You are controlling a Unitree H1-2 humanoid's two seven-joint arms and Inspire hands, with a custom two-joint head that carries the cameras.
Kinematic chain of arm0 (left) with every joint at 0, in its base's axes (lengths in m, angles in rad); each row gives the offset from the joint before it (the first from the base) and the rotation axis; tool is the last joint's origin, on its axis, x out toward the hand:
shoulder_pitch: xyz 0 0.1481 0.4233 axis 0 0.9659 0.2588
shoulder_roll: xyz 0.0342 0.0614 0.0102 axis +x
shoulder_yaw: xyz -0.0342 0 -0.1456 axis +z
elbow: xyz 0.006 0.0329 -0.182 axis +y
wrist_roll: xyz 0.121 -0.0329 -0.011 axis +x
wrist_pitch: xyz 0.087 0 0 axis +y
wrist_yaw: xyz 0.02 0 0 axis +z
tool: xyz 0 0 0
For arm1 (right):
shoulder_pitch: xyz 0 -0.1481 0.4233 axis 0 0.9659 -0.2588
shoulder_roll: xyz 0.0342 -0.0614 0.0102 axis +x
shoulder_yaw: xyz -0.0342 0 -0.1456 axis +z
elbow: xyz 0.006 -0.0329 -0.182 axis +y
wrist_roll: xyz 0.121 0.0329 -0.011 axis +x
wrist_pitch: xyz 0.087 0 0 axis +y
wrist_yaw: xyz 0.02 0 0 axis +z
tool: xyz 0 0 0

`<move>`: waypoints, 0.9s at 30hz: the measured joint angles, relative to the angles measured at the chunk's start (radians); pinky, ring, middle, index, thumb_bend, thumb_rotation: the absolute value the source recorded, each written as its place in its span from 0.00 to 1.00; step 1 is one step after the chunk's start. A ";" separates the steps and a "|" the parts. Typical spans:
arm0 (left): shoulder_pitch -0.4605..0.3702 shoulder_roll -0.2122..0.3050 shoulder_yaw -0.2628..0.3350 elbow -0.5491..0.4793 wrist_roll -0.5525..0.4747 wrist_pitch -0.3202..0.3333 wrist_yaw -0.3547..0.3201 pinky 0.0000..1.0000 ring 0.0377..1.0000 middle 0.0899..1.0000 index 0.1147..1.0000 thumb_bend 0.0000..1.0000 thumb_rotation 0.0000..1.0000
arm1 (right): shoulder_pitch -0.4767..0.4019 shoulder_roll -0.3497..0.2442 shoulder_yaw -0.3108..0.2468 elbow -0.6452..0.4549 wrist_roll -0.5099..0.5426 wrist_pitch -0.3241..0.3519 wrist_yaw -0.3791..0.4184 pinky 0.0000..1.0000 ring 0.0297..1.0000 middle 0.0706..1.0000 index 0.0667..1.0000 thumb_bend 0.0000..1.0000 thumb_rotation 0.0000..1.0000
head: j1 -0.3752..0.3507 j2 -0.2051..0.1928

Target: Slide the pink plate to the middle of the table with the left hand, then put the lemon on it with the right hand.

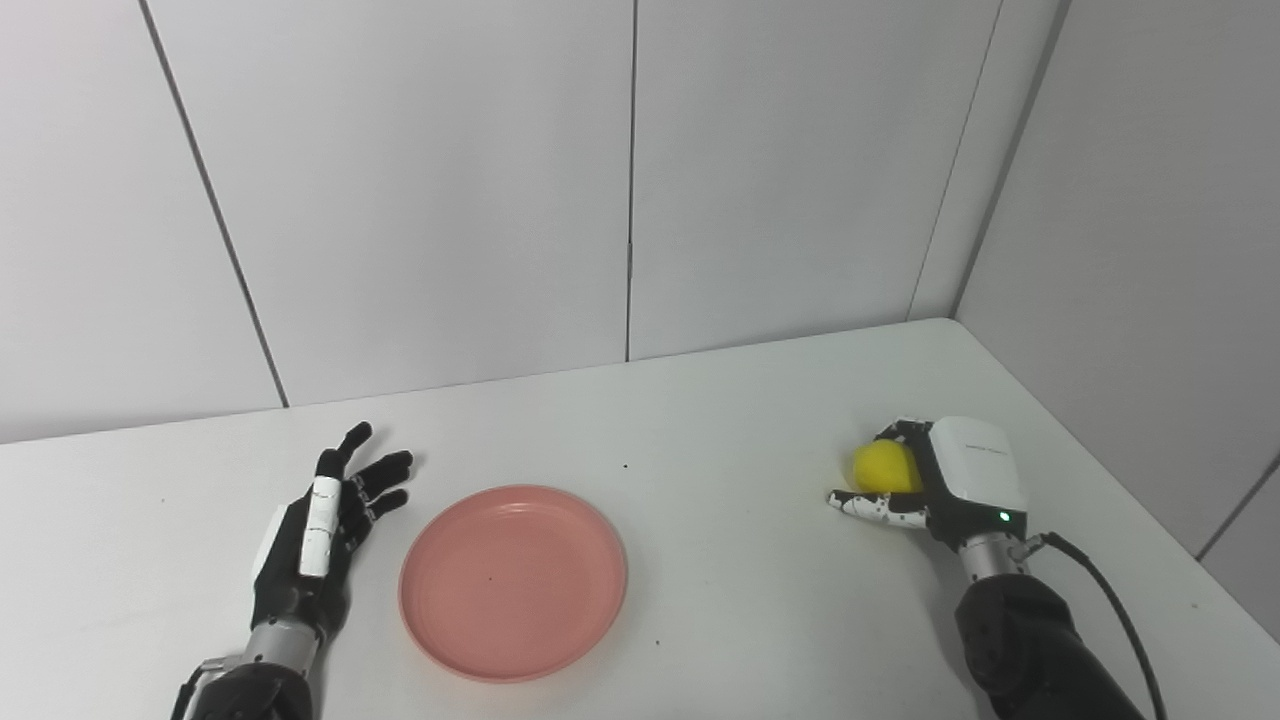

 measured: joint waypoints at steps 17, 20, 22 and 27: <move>0.017 -0.001 -0.001 -0.033 -0.001 0.021 0.000 0.78 0.78 0.71 0.88 0.90 0.91 | -0.016 -0.023 0.038 0.055 0.074 -0.001 -0.038 0.15 0.19 0.23 0.29 0.56 0.50 | 0.012 0.018; 0.018 -0.001 -0.001 -0.035 -0.001 0.024 0.000 0.79 0.79 0.72 0.90 0.89 0.92 | -0.019 -0.028 0.045 0.062 0.084 -0.004 -0.040 0.15 0.19 0.22 0.29 0.56 0.48 | 0.018 0.014; 0.018 -0.001 -0.002 -0.034 -0.001 0.025 0.000 0.80 0.79 0.72 0.90 0.88 0.92 | -0.019 -0.033 0.052 0.062 0.087 -0.004 -0.041 0.16 0.19 0.22 0.29 0.56 0.48 | 0.018 0.015; 0.021 0.000 -0.004 -0.051 0.002 0.044 0.000 0.77 0.79 0.72 0.88 0.89 0.92 | -0.015 -0.040 0.064 0.032 0.091 -0.003 -0.024 0.18 0.21 0.25 0.39 0.58 0.48 | 0.015 0.015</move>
